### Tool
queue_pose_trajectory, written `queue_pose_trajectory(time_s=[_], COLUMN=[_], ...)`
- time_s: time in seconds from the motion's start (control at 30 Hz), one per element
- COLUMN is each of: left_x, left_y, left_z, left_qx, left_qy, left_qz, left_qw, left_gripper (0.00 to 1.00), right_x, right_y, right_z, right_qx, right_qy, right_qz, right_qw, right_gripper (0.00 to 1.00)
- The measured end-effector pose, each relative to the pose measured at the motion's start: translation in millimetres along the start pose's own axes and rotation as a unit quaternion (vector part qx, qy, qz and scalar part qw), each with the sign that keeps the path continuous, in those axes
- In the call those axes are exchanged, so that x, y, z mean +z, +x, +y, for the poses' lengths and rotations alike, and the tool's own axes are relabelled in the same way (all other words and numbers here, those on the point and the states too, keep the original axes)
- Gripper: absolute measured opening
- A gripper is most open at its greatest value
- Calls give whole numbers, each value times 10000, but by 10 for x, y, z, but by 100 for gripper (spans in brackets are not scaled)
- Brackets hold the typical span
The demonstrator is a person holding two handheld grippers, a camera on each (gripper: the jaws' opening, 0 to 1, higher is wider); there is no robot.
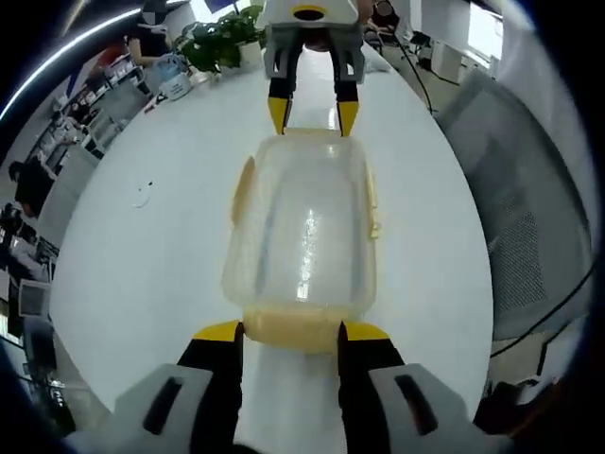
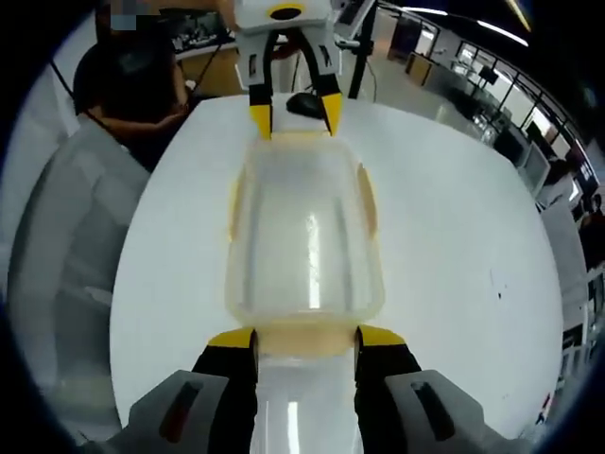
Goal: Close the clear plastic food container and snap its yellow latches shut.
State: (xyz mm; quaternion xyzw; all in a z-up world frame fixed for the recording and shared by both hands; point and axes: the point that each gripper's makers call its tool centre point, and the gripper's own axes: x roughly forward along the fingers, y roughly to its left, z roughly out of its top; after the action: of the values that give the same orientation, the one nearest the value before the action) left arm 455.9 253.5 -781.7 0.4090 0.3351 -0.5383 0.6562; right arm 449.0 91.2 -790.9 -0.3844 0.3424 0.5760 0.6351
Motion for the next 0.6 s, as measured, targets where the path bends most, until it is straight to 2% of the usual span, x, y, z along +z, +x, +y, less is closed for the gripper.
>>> queue_pose_trajectory(time_s=[0.6], left_x=[373], left_y=[54], left_z=[-47], left_qx=[42], left_qy=[62], left_qz=[-41], left_qw=[10000], left_gripper=[39], right_x=[-262], right_y=[-271], right_z=[26], right_qx=[-28], right_qy=[38], right_qz=[19], right_qw=[10000], right_gripper=[39])
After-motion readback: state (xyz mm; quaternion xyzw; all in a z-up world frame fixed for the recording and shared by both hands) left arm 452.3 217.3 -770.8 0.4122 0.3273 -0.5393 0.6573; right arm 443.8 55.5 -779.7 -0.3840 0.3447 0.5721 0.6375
